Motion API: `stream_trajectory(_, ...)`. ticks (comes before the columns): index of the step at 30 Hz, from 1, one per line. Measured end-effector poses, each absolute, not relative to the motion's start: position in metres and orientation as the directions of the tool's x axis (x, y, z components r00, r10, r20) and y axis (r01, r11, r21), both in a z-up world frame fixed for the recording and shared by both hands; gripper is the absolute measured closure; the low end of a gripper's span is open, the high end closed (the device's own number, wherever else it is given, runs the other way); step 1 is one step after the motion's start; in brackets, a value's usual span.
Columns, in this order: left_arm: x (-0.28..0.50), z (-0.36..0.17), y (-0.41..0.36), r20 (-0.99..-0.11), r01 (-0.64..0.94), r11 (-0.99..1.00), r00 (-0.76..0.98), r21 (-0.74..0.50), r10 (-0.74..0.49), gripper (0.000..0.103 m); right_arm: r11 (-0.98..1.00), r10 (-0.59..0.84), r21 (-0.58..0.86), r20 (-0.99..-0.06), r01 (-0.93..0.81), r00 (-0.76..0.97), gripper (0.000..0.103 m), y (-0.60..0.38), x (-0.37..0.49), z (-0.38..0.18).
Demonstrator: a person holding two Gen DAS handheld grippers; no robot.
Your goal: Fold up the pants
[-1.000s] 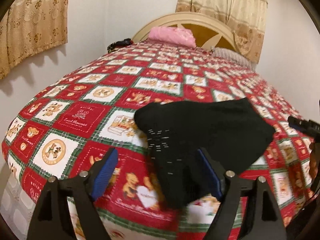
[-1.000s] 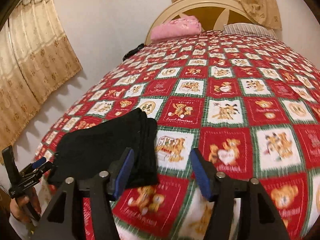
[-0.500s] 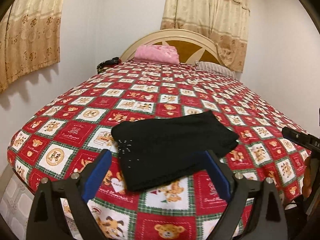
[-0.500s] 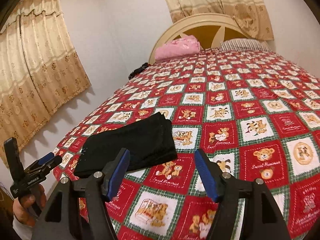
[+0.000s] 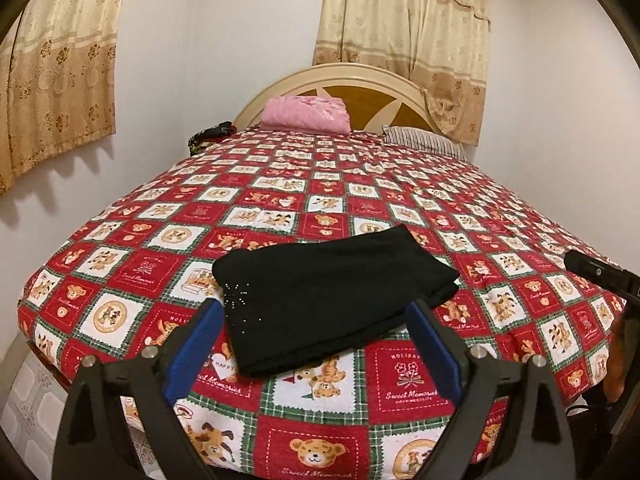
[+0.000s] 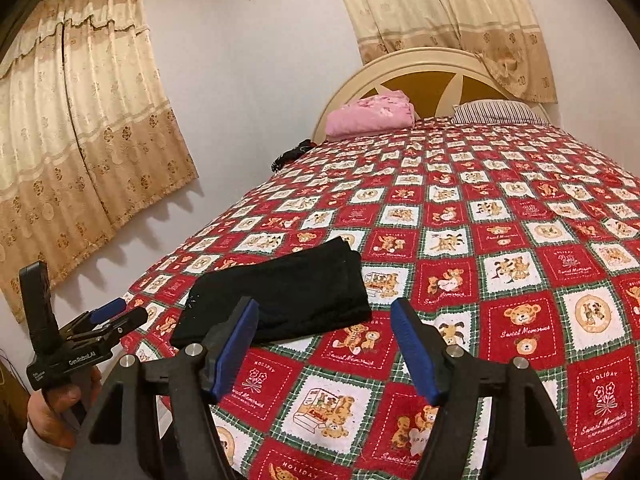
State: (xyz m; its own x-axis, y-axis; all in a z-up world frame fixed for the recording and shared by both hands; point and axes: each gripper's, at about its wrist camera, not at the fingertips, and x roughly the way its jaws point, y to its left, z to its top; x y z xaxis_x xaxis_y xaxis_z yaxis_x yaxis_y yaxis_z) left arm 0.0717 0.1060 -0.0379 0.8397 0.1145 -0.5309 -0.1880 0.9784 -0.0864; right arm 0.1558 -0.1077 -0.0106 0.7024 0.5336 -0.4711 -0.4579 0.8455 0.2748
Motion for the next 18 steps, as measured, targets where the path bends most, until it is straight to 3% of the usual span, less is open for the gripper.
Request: stream_trajectory(18, 0.0776, -0.0389, 0.0966, -0.531, -0.153, 0.987, 0.841, -0.053, 0.102, 0.0, 0.851, 0.523, 0.25, -0.47, -0.461, 0.711, 0.033, -0.1053, 0.1503, -0.0083)
